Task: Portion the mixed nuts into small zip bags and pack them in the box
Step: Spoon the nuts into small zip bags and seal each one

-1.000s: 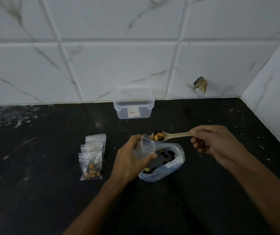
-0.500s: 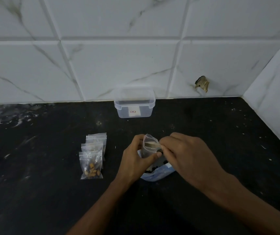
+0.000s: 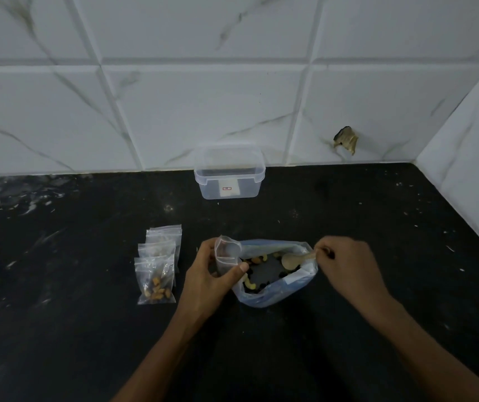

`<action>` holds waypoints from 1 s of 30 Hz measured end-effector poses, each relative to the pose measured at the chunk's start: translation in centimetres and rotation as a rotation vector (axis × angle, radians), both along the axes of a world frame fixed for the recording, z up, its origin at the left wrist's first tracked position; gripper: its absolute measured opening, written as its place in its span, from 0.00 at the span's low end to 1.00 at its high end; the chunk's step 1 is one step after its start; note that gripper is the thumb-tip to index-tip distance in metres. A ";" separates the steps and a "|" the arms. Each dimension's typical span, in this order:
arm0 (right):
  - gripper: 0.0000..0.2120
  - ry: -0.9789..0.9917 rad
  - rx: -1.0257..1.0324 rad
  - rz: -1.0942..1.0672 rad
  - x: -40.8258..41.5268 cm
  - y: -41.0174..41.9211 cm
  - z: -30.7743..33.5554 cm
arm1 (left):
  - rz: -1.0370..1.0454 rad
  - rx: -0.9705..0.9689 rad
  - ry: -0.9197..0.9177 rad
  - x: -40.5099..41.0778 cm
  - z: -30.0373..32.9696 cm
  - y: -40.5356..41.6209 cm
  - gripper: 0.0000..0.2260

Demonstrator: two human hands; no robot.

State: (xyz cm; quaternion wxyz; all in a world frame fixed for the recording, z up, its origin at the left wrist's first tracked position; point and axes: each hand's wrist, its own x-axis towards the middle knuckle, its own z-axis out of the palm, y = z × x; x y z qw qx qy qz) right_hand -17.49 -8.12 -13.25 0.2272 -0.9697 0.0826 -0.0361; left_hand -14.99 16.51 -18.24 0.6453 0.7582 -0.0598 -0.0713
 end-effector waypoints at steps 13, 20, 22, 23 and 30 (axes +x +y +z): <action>0.09 0.011 0.234 0.060 0.9 2.8 -5.2 | -0.060 -0.058 0.055 0.5 -0.7 -0.5 0.20; 0.09 0.127 0.278 0.078 0.8 1.6 -5.1 | -0.057 -0.056 0.076 0.3 -1.2 -0.3 0.21; 0.09 0.162 0.318 0.048 0.9 2.1 -5.3 | -0.063 -0.057 0.079 0.1 -1.1 -0.6 0.21; 0.09 0.179 0.340 0.028 1.0 2.3 -5.3 | -0.067 -0.059 0.081 0.1 -1.1 -0.7 0.21; 0.08 0.254 0.326 0.004 1.6 1.9 -4.3 | -0.077 -0.040 0.099 0.2 -0.9 -0.5 0.22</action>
